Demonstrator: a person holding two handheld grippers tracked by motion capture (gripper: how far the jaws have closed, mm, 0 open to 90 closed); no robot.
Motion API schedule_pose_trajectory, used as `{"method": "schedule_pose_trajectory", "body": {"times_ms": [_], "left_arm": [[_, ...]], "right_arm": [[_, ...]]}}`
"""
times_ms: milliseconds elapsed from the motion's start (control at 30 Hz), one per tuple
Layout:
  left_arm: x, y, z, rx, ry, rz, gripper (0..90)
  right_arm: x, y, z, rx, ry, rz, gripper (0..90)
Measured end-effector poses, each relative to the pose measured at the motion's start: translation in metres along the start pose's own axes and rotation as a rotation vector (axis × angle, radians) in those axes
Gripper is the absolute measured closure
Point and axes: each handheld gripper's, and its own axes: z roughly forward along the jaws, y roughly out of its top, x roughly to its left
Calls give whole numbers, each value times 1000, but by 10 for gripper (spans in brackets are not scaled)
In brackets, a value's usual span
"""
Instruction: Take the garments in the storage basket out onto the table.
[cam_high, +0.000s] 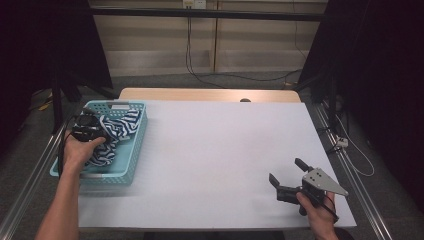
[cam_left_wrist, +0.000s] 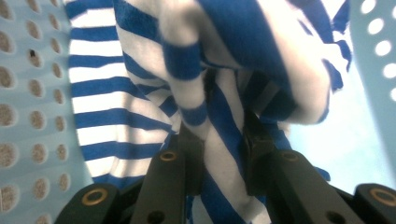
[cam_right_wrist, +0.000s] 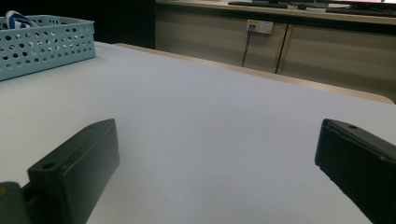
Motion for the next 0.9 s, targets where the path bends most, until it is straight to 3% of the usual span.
{"method": "schedule_pose_trajectory", "body": {"times_ms": [33, 67, 167, 200, 233, 267, 300, 333, 367, 400, 433, 467, 500, 567, 600, 633, 667, 700, 767, 800, 833, 900], "left_arm": [[-1, 0, -3, -22, -26, -23, 747], [-2, -2, -4, -25, -30, -10, 748], [-3, -3, -9, -54, -27, -22, 748], [0, -3, -14, -13, -50, 10, 748], [1, -3, -18, -21, -47, 28, 749], [-2, -5, -16, -62, -18, 2, 749], [1, -4, -22, -40, -36, 30, 749], [-3, -6, -20, -91, -32, -18, 749], [2, -6, -26, -44, -43, 38, 749], [1, -7, -28, -72, -44, 24, 749], [-2, -8, -26, -129, -27, -23, 749], [3, -10, -34, -99, -45, 8, 749], [0, -12, -35, -145, -39, -42, 749], [0, -14, -36, -149, -51, -58, 749], [4, -16, -41, -130, -52, -25, 749], [2, -18, -40, -169, -55, -75, 750], [1, -20, -41, -186, -50, -80, 750], [4, -23, -44, -179, -52, -30, 750], [4, -26, -47, -169, -57, -29, 750], [-2, -27, -45, -249, -44, -108, 750], [0, -29, -47, -248, -59, -93, 750], [-3, -32, -48, -271, -56, -106, 750]], "right_arm": [[0, 0, 0, 0, -2, -1, 0], [0, 0, 0, 0, -2, 0, 0], [0, 0, 0, 2, -2, 0, 0], [0, 0, 0, 2, -2, 0, 0], [0, 0, 0, 0, 0, 0, 0], [0, 0, 1, 0, 0, -2, 0], [0, 0, 1, 0, 0, -2, 0], [0, 0, 0, 2, -3, -3, 0], [0, 0, 0, 2, -4, -2, 0], [0, 0, 0, 2, -4, -2, 0], [0, 0, 0, 2, -4, -2, 0], [1, 0, 0, 3, -5, -5, 0], [1, 0, 0, 3, -5, -5, 0], [1, 0, 0, 3, -5, -5, 0], [0, 0, 0, 2, -4, -3, 0], [0, 0, 0, 3, -4, -2, 0], [0, 0, 0, 3, -4, -2, 0], [0, 0, 0, 0, -5, -1, 0], [0, 0, 0, 1, -3, -1, 0], [0, 0, 0, 1, -4, -2, 0], [0, 0, 0, 0, -5, -1, 0], [1, 0, 0, 3, -5, -4, 0]]}}
